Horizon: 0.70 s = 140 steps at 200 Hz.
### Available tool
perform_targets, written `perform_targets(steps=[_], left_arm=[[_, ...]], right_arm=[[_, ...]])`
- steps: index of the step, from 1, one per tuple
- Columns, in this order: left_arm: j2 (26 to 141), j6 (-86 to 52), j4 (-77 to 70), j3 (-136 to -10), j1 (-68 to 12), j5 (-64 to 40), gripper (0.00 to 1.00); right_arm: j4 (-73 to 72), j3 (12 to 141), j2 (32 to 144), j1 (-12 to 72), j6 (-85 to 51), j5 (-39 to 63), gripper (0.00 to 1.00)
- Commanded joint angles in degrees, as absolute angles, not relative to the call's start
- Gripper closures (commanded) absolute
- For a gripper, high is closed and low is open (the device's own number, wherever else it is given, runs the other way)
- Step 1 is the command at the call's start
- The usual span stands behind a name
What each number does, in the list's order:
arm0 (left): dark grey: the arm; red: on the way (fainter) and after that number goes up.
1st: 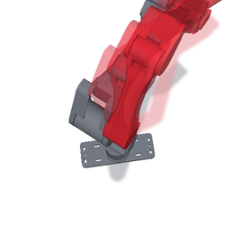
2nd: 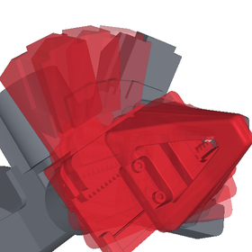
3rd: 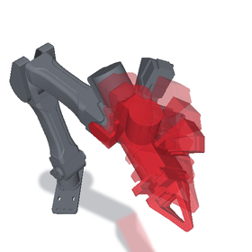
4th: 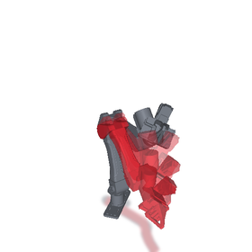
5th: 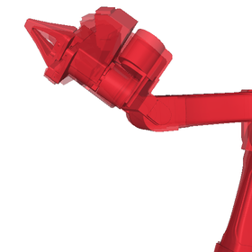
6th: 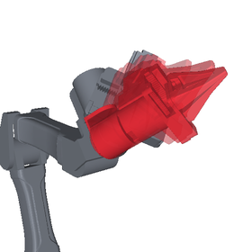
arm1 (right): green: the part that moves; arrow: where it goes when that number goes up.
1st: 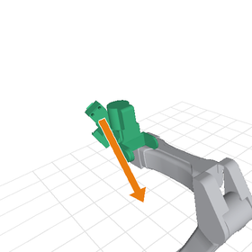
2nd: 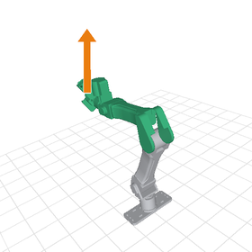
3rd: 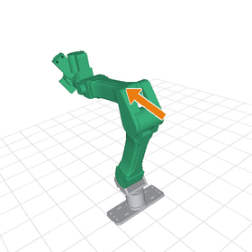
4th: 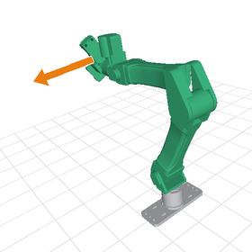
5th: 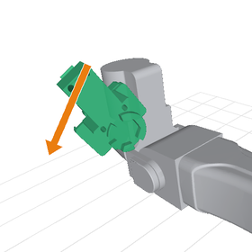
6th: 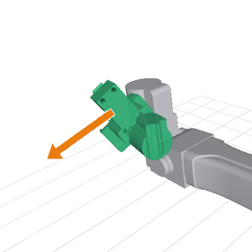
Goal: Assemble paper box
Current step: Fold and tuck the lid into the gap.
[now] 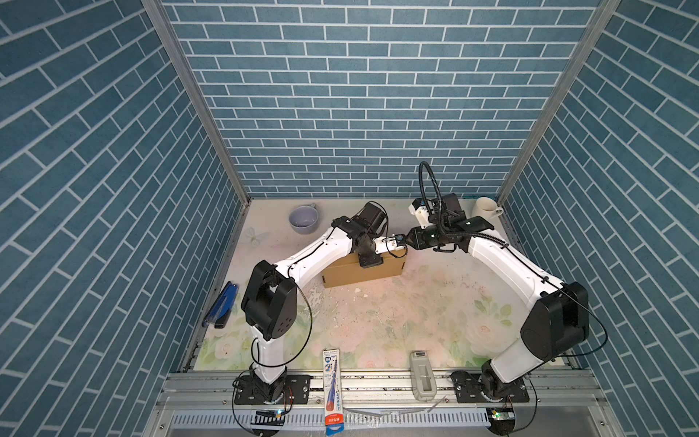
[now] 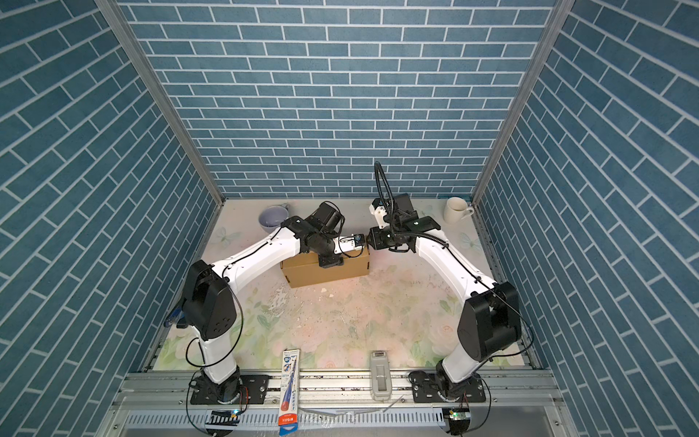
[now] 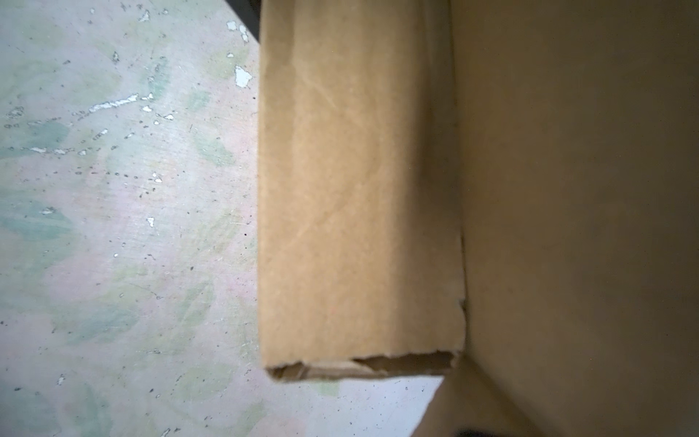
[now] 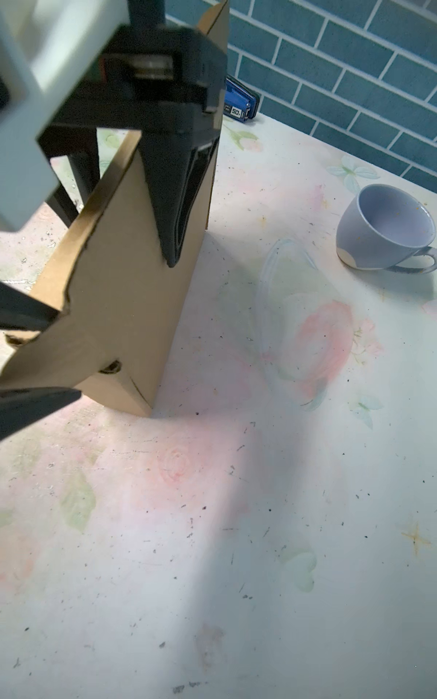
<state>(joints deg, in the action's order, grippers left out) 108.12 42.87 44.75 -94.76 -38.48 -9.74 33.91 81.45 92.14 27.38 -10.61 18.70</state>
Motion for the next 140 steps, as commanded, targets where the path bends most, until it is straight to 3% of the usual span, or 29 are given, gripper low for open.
perform_targets(steps=[1,72,140], left_arm=[[110.46,43.60,48.48,-95.15,-38.14,-12.96,0.44],[110.04,40.46,45.73,-95.18,-38.06,-11.51,0.40],[109.04,38.25,46.14,-96.50,-38.10,-10.70,0.38]], right_arm=[[34.31,84.61,93.20,28.14,-8.70,18.92,0.76],[35.43,84.24,93.31,29.79,-9.93,16.29,0.94],[35.32,83.67,93.01,29.97,-11.25,15.00,0.99]])
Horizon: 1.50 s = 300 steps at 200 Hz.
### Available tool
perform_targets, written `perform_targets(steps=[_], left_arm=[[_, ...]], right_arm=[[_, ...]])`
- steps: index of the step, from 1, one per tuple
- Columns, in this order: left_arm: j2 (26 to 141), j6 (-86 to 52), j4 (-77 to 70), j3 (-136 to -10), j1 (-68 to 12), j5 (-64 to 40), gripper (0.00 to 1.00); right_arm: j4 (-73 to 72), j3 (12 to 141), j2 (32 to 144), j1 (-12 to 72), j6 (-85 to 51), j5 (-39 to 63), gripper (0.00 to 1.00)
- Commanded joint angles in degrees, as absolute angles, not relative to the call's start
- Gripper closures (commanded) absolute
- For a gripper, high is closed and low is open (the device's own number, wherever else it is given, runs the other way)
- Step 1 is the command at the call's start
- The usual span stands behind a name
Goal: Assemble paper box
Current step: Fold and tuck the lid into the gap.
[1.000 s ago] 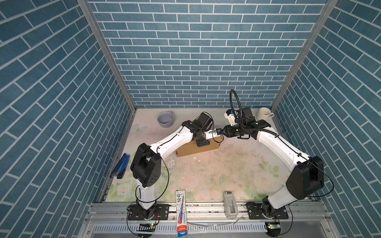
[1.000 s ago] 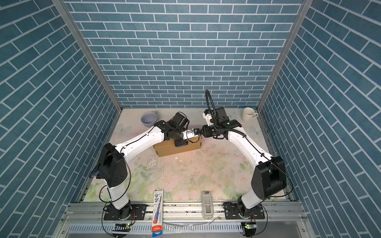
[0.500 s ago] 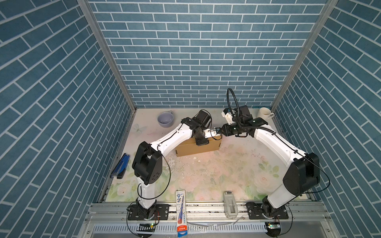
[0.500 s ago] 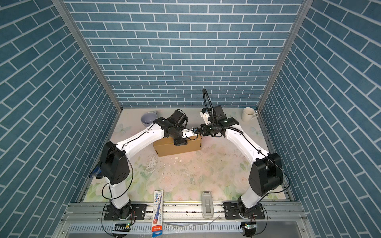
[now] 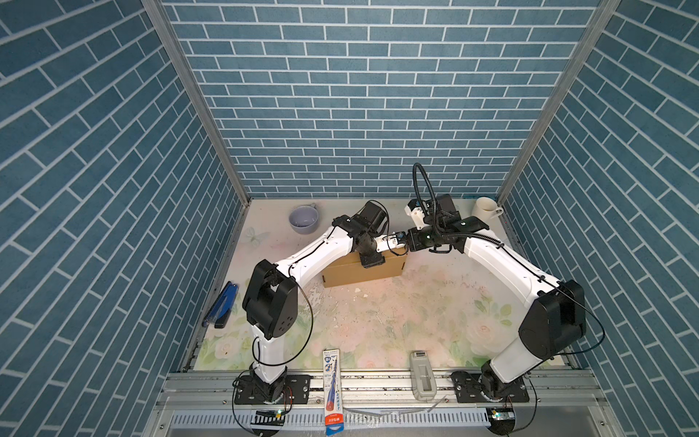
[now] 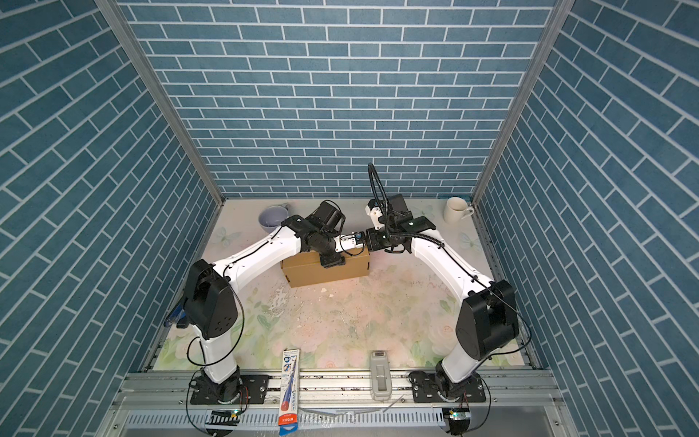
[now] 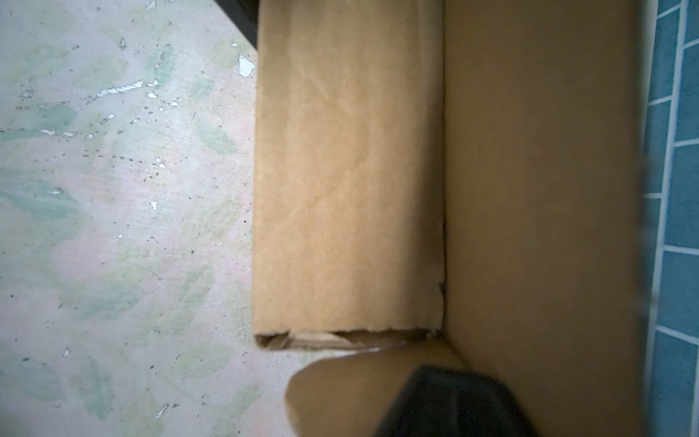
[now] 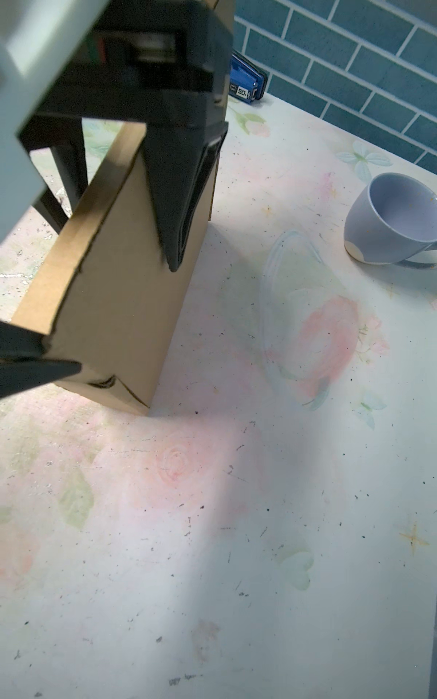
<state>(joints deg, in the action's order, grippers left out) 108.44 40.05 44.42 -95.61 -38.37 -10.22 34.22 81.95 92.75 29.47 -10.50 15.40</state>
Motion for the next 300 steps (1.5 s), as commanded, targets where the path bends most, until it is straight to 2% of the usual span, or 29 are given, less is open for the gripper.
perform_targets(steps=[1,72,117,205,244,275,300], left_arm=[[109.01,38.24,46.19,-96.50,-38.08,-10.71,0.38],[105.89,36.26,48.09,-96.51,-37.62,-8.81,0.35],[103.67,34.48,47.49,-95.67,-36.88,-8.93,0.30],[98.45,31.05,47.36,-96.46,-36.39,-9.28,0.29],[92.28,23.97,49.03,-95.72,-36.23,-1.10,0.30],[84.43,15.34,51.28,-91.34,-35.46,5.87,0.35],[76.81,8.33,52.90,-85.88,-32.95,6.94,0.38]], right_arm=[[35.33,83.67,93.04,29.97,-11.25,14.97,0.99],[36.29,85.01,93.71,29.95,-11.67,15.21,1.00],[36.46,85.22,94.14,29.96,-11.96,15.57,1.00],[37.49,86.06,94.82,30.05,-11.99,15.38,1.00],[37.86,86.50,95.01,30.06,-12.42,15.16,1.00],[38.01,86.40,94.79,30.09,-12.82,14.80,1.00],[38.12,86.67,94.70,30.36,-12.92,14.78,1.00]])
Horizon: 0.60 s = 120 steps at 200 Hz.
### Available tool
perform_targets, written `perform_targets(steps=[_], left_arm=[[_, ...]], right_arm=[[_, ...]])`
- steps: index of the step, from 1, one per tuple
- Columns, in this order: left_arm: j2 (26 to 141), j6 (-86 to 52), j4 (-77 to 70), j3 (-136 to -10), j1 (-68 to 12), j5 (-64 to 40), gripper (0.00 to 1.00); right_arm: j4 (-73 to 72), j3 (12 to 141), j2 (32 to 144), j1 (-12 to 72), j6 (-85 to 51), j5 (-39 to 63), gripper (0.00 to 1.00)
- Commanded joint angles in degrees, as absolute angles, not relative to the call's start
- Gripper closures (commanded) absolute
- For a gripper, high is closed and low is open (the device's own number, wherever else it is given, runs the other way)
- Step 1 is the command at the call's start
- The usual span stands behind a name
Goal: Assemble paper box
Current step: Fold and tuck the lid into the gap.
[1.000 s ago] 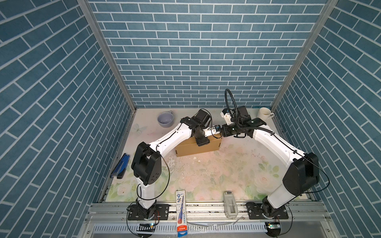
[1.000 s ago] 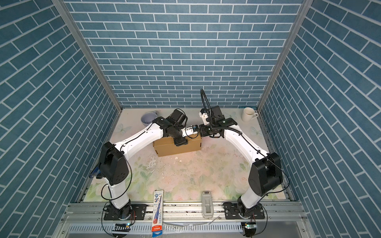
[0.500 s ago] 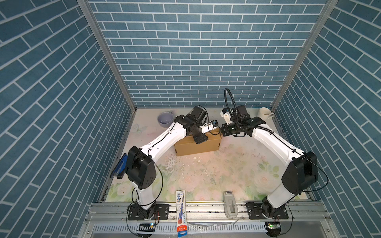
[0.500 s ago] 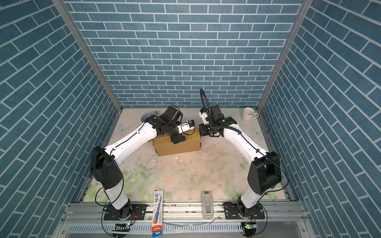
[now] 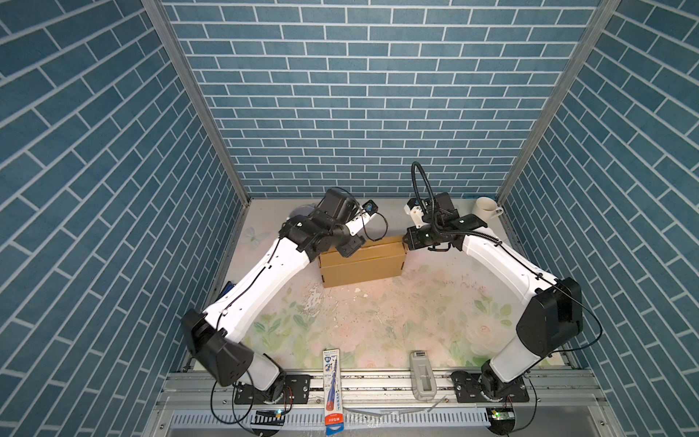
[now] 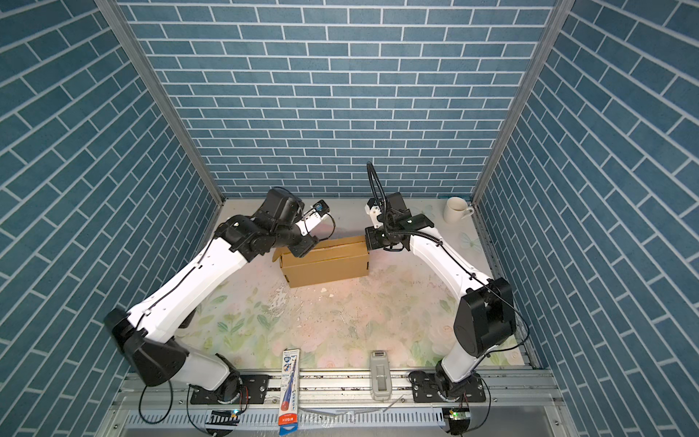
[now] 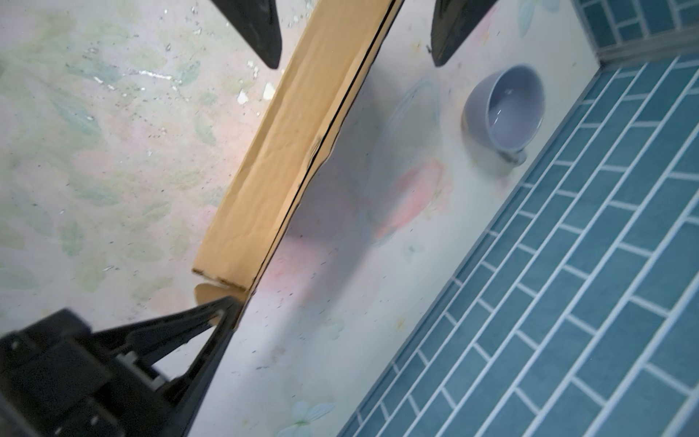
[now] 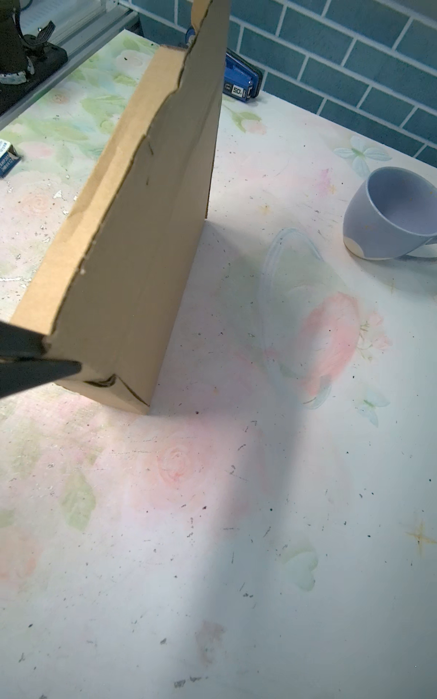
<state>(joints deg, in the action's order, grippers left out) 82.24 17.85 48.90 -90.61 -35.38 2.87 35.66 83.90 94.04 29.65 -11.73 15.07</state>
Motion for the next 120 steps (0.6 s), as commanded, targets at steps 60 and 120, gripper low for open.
perform_targets(steps=[60,120], left_arm=[[69.02,1.24,52.76,-74.49,-22.36,3.41,0.55],[70.95,0.38,52.69,-74.00,-20.48,0.07,0.72]], right_arm=[[38.63,87.43,94.98,30.98,-12.92,14.60,1.00],[39.11,87.89,95.41,31.11,-12.97,14.15,1.00]])
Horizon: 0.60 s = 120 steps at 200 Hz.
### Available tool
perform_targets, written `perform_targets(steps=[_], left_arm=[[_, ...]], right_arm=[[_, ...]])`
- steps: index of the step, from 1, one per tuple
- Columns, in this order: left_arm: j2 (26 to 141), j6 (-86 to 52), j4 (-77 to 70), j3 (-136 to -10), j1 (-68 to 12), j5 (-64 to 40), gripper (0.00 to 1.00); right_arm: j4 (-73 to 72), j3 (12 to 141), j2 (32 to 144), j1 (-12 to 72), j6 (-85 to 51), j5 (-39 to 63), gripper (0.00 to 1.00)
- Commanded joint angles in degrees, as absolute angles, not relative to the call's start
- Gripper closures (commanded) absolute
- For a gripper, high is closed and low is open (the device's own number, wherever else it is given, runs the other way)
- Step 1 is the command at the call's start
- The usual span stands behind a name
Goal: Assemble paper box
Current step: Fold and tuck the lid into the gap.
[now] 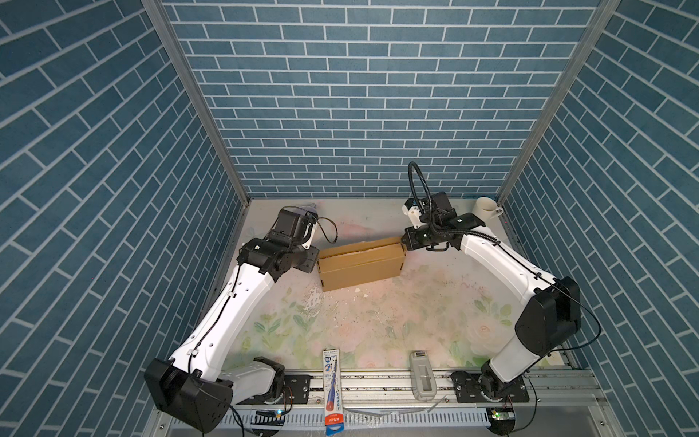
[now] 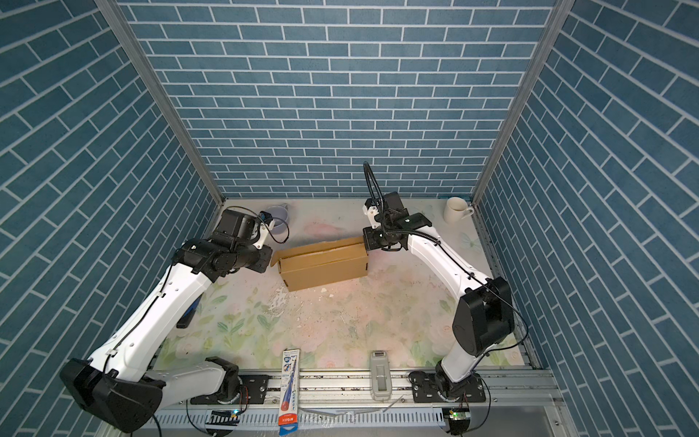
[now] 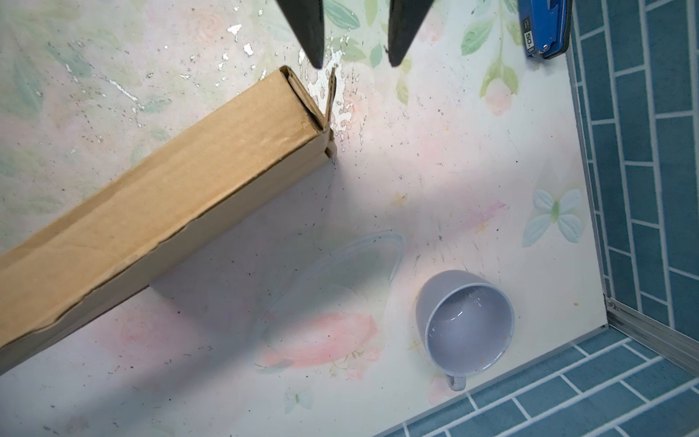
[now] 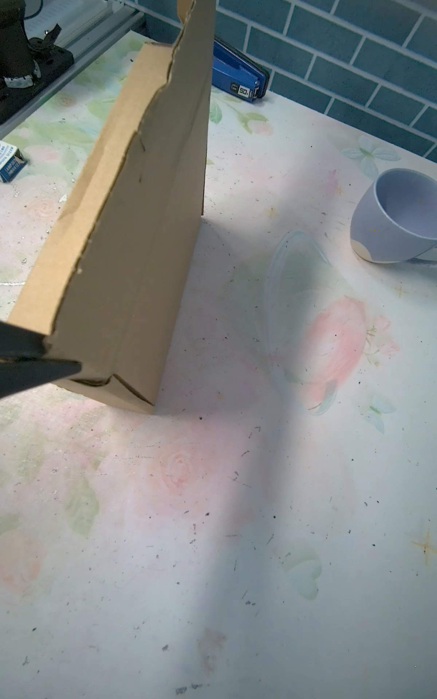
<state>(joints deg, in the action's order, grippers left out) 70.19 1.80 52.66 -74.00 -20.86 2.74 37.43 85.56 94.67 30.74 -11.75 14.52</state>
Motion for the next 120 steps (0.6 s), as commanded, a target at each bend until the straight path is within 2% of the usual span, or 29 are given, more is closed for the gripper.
perform_targets(steps=[1,50,120], left_arm=[[70.99,0.37,52.67,-73.96,-20.48,-0.01,0.72],[73.23,-0.61,52.08,-72.77,-20.47,-2.03,0.76],[74.88,-0.48,51.64,-71.55,-20.46,-1.42,0.74]], right_arm=[[39.11,87.89,95.43,31.11,-12.99,14.15,1.00],[38.60,87.65,95.64,31.20,-13.27,14.41,1.00],[38.32,87.93,96.02,31.29,-13.67,14.85,1.00]])
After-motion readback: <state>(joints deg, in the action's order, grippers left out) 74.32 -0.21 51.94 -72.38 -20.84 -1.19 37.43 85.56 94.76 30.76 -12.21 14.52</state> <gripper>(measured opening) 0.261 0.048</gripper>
